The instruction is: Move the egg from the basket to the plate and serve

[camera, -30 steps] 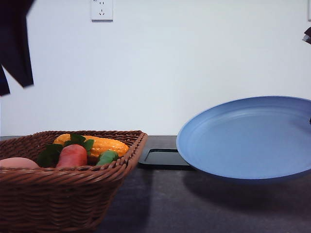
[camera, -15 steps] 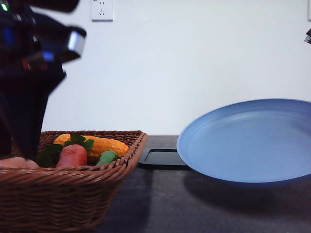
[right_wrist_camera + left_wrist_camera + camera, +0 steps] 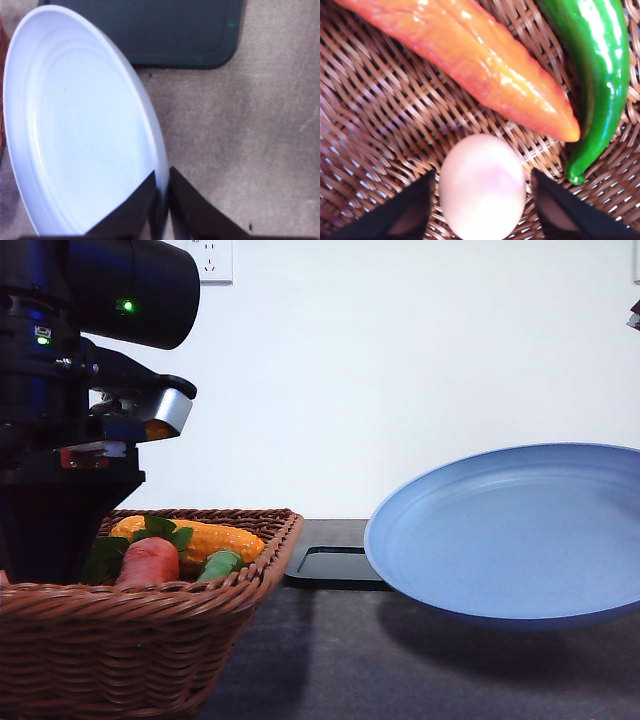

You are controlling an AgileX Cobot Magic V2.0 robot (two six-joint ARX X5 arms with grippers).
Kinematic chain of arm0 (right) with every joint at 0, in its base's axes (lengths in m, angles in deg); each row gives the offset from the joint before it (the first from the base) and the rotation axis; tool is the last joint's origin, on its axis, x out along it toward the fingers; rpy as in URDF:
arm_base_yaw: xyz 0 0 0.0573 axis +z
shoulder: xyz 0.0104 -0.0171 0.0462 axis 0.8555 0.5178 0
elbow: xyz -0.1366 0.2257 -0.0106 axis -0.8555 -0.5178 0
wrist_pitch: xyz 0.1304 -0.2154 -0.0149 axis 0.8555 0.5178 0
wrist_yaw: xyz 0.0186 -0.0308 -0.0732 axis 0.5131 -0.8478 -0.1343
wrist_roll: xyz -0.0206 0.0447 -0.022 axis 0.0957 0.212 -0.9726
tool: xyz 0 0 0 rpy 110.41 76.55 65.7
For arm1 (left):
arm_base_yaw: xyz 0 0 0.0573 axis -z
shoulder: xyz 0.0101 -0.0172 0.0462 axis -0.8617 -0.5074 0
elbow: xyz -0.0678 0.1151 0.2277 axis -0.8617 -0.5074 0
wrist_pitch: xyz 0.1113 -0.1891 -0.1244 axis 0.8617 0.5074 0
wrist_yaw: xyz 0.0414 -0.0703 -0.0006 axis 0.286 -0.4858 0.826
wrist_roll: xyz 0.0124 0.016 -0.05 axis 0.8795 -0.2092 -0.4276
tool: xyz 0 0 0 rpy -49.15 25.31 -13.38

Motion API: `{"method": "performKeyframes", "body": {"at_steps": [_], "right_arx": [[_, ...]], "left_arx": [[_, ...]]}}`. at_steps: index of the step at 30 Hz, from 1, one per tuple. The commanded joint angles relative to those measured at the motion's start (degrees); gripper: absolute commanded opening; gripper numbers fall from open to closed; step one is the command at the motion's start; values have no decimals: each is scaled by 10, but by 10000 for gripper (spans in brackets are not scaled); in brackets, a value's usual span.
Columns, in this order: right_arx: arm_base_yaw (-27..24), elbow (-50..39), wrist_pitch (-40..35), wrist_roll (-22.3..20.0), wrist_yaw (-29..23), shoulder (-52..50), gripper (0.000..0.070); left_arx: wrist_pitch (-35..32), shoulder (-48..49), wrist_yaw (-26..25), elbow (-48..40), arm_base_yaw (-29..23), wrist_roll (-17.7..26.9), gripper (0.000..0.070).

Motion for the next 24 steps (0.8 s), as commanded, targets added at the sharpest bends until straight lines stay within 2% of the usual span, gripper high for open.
{"method": "performKeyframes", "body": {"at_steps": [1,4,6,14,20,24], "right_arx": [[-1,2,-6,-5,2,2,0],[-1,2,-6,-5,2,2,0],[-1,2,-6,-5,2,2,0],[-1,2,-6,-3,22,2,0],[-1,8,-6,16,55,2,0],[-1,19,-5,36,96,3,0]], "left_arx": [[-1,-9,2,9,5,-5,225],[-1,-9,2,9,5,-5,146],[-2,-9,3,9,5,-2,125],[22,20,84,34,5,2,120],[26,73,86,111,7,-1,120],[-7,94,74,171,22,-1,120]]}}
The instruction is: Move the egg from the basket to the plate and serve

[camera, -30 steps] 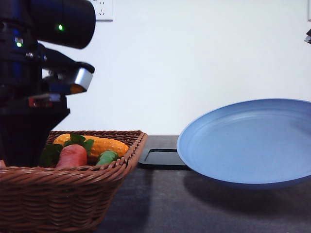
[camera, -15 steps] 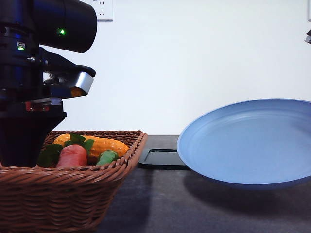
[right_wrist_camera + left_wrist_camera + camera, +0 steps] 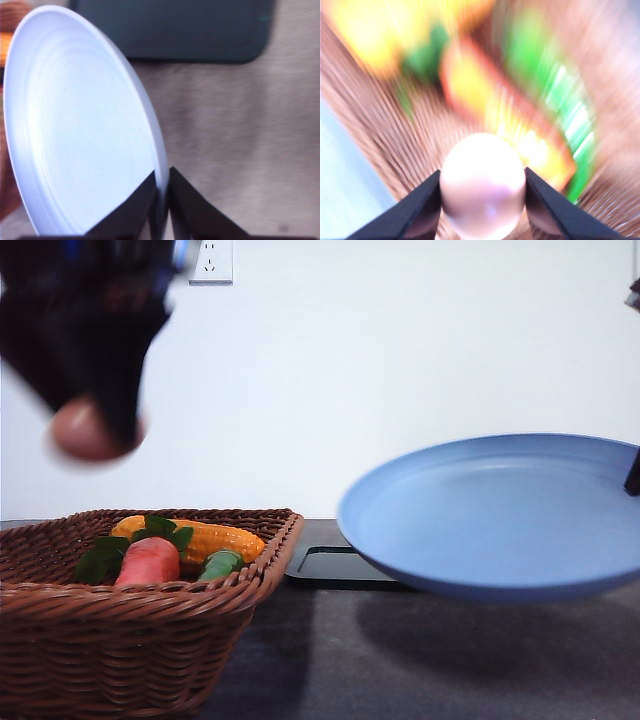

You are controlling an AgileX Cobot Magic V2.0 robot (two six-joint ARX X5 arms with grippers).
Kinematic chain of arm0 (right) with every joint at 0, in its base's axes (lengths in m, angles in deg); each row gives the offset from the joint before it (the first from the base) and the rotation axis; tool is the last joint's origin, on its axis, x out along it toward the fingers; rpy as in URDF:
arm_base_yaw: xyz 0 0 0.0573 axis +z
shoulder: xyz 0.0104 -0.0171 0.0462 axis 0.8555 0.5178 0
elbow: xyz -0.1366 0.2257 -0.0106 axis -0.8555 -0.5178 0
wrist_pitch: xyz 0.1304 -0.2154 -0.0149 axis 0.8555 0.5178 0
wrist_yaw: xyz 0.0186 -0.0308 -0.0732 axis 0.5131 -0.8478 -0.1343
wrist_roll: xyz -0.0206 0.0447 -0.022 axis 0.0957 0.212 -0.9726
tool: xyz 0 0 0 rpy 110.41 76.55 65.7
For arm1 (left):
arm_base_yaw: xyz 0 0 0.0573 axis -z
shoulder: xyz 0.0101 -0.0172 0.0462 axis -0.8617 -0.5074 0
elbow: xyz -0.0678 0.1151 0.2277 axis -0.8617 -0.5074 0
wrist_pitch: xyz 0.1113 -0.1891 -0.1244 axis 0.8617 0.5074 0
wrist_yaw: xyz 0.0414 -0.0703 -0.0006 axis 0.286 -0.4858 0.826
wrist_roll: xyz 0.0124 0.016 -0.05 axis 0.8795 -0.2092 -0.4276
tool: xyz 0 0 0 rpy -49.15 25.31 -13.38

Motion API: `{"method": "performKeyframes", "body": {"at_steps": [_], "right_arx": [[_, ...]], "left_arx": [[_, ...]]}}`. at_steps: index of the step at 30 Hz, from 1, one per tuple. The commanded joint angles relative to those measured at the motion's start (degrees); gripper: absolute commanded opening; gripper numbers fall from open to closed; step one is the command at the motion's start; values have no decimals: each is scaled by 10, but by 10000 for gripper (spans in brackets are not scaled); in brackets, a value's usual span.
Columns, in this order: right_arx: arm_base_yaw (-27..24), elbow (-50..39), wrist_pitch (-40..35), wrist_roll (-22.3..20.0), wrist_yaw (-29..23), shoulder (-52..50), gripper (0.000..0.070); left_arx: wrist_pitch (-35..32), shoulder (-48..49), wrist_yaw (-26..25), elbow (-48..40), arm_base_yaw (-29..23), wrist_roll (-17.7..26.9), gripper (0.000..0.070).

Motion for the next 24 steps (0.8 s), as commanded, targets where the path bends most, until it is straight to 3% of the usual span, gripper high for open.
{"method": "performKeyframes", "body": {"at_steps": [1,7,15,24], "right_arx": [[0,19,-6,23,29,3,0],[5,40,21,37,106,5,0],[29,43,62,25,113,15,0],[38,43,68,17,113,15,0]], "left_arx": [[-24,-2,-13,29,14,-1,120],[-103,-1,-88,56,64,-1,120],[-156,-27,-95,56,146,13,120],[-172,-101,-95,56,188,23,120]]}}
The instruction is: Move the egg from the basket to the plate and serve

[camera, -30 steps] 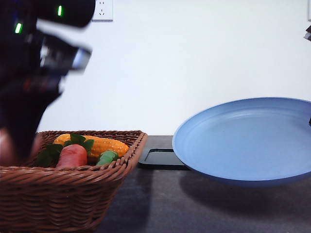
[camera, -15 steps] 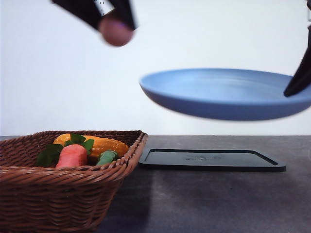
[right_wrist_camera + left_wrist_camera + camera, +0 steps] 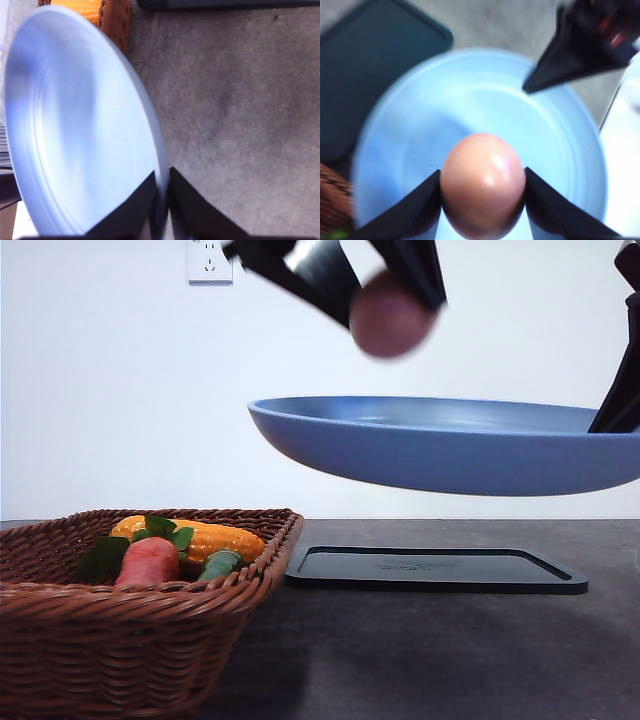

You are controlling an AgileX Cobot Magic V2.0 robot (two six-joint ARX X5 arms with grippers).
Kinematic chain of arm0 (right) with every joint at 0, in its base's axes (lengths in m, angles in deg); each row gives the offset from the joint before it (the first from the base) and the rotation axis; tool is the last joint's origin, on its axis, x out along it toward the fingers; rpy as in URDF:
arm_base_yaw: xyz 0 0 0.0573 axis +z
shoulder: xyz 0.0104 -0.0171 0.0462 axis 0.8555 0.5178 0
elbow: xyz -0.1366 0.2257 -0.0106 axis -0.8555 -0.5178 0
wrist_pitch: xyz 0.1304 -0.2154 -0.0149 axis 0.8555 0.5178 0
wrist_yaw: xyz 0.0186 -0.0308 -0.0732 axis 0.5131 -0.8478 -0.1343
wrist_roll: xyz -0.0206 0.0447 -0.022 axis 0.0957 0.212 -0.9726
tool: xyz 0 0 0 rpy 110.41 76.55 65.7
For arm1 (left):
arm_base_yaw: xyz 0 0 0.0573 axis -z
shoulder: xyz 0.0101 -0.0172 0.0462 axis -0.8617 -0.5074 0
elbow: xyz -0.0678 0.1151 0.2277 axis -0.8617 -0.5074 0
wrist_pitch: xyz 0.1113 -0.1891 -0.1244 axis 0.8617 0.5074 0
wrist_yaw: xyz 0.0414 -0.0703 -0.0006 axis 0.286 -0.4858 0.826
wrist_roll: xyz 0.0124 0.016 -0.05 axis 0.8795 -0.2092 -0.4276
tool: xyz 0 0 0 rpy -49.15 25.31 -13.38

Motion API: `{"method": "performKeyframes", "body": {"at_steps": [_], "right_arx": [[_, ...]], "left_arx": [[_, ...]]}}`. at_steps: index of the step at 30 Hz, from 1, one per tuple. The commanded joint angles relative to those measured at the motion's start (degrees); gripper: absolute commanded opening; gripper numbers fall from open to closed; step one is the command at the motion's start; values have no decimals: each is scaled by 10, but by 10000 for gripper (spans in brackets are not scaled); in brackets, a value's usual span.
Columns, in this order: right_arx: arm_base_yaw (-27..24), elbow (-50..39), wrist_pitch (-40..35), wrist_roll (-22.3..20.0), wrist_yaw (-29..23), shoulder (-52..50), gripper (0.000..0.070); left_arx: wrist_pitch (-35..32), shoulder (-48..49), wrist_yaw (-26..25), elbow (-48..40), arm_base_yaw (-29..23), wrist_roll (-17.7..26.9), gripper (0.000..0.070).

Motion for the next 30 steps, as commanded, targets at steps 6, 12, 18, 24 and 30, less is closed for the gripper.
{"method": "performKeyframes", "body": {"at_steps": [6,12,18,24,30], "right_arx": [[2,10,-4,-15,7,5,0],[2,10,-2,-18,7,5,0],[2,10,3,-18,7,5,0],[2,10,7,-18,7,5,0],[-4,10,2,-18,6,20,0]], "left_arx": [[-6,-59,-1,8,14,6,122],[-7,-73,-1,8,17,5,170],[-9,-73,-1,8,17,-1,402],[2,-56,1,18,16,-13,408],[38,9,41,37,9,-12,407]]}}
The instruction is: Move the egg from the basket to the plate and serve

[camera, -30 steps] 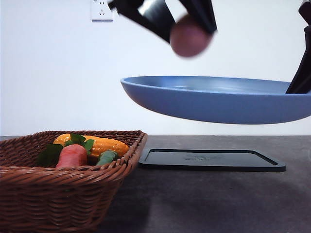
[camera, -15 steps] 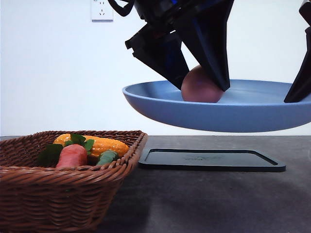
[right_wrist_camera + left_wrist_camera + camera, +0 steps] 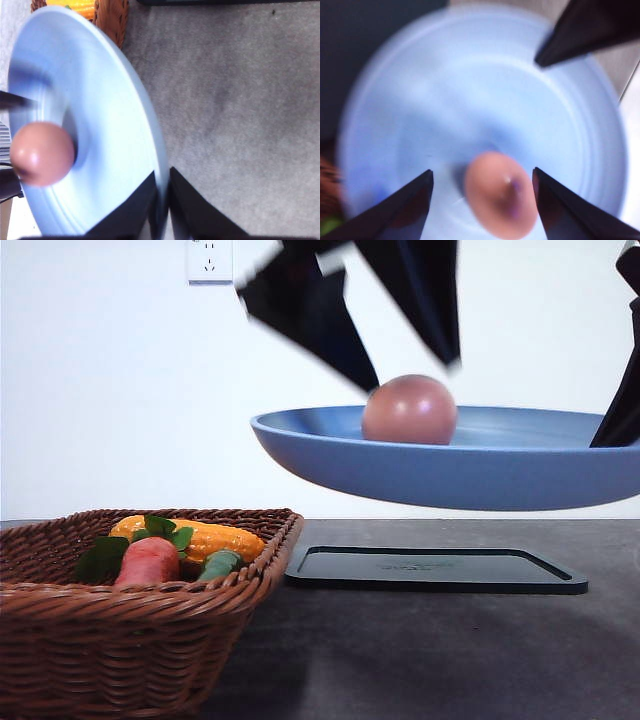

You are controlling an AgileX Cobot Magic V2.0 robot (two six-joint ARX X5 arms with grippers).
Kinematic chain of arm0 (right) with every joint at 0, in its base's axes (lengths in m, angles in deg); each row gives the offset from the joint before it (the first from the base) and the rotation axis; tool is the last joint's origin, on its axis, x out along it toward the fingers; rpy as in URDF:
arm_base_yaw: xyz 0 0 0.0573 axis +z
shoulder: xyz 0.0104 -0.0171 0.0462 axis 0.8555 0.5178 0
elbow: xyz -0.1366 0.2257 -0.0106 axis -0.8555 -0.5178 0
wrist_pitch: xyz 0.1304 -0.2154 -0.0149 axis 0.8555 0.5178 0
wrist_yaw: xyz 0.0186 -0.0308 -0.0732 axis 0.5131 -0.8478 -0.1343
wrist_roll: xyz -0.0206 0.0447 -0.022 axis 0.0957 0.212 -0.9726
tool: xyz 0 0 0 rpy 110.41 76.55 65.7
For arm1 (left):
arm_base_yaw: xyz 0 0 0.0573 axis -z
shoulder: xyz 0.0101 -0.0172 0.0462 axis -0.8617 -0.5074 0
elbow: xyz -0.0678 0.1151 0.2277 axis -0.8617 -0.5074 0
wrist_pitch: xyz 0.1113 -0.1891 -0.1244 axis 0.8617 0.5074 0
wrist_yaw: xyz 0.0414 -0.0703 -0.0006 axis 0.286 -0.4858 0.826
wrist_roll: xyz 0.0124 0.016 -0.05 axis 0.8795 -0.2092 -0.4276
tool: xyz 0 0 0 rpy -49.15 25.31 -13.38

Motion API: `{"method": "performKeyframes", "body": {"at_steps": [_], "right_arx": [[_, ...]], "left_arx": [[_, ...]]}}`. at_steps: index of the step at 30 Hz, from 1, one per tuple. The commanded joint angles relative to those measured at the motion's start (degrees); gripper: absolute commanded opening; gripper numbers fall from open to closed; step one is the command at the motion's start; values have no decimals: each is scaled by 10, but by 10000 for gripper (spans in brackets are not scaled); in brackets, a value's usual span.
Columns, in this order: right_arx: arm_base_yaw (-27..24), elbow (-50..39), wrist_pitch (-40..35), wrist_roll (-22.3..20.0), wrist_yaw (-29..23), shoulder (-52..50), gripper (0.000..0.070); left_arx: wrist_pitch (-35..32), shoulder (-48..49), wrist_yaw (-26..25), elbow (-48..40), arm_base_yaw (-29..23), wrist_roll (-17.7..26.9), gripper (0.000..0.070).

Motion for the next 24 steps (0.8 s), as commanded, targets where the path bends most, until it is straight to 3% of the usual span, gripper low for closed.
{"method": "performKeyframes", "body": {"at_steps": [1,13,24], "right_arx": [[-5,10,-9,-5,8,18,0],[-78,92,-48,-55,8,205,0],[-106,273,-81,-47,-19,408,0]], "left_arx": [[8,22,20,21,0,-1,407],[35,235,160,24,-17,-1,407],[35,377,166,24,-17,-27,404]]}}
